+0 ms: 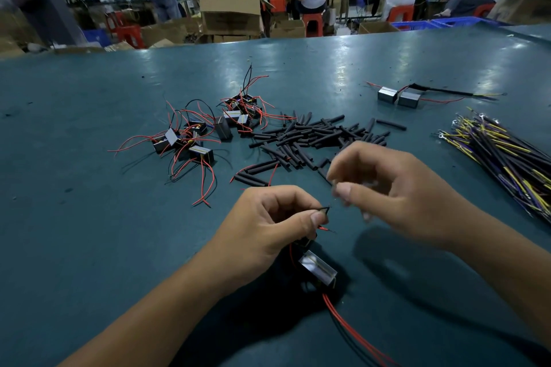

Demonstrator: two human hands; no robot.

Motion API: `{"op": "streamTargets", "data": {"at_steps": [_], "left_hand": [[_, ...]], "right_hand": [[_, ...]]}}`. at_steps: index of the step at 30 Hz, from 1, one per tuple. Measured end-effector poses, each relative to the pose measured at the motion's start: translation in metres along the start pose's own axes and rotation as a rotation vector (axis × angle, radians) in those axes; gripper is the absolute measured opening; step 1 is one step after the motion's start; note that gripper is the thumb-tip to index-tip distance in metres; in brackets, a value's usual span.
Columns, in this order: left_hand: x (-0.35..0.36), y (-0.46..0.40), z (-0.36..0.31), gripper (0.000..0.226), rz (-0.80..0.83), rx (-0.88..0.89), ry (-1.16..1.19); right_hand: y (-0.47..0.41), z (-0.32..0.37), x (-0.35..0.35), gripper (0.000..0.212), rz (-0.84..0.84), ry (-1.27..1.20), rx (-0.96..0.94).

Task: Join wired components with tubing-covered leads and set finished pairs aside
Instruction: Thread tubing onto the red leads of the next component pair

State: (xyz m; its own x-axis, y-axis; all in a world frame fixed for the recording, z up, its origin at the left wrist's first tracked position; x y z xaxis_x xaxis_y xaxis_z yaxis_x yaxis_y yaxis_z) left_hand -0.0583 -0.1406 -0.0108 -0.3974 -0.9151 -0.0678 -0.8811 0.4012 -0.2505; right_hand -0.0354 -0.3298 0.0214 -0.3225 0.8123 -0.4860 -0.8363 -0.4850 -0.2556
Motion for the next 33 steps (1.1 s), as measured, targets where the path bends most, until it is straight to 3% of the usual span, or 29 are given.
{"op": "streamTargets", "data": {"at_steps": [2,4,16,33], "left_hand": [[0.0001,-0.0001,-0.0001,0.008,0.001,-0.004,0.008],[0.0015,-0.0002,-0.0006,0.008,0.015,-0.002,0.007],[0.0032,0.0002,0.0005,0.012,0.015,-0.013,0.022],[0.0009,0.0001,0.0011,0.007,0.013,-0.016,0.028]], "right_hand": [[0.0023,0.0061,-0.0052,0.012,0.013,0.274,-0.238],[0.0042,0.0083,-0.0068,0.013,0.032,0.336,-0.307],[0.0044,0.006,0.0001,0.017,0.0,0.293,-0.227],[0.0038,0.0096,-0.0038,0.014,-0.056,0.266,-0.257]]}}
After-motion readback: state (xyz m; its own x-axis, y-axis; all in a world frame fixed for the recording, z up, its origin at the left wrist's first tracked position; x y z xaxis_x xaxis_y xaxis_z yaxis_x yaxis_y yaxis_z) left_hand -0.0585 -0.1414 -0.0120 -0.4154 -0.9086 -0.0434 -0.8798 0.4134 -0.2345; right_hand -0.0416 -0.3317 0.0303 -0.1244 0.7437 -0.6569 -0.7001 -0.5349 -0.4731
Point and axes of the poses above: each hand's wrist, its own y-axis away from the middle knuckle, its own x-axis out of the palm, z = x × y, the point moved 3 cm from there along -y, towards the middle knuckle, and after that the axes turned 3 degrees about x, right-handed, at the moved point
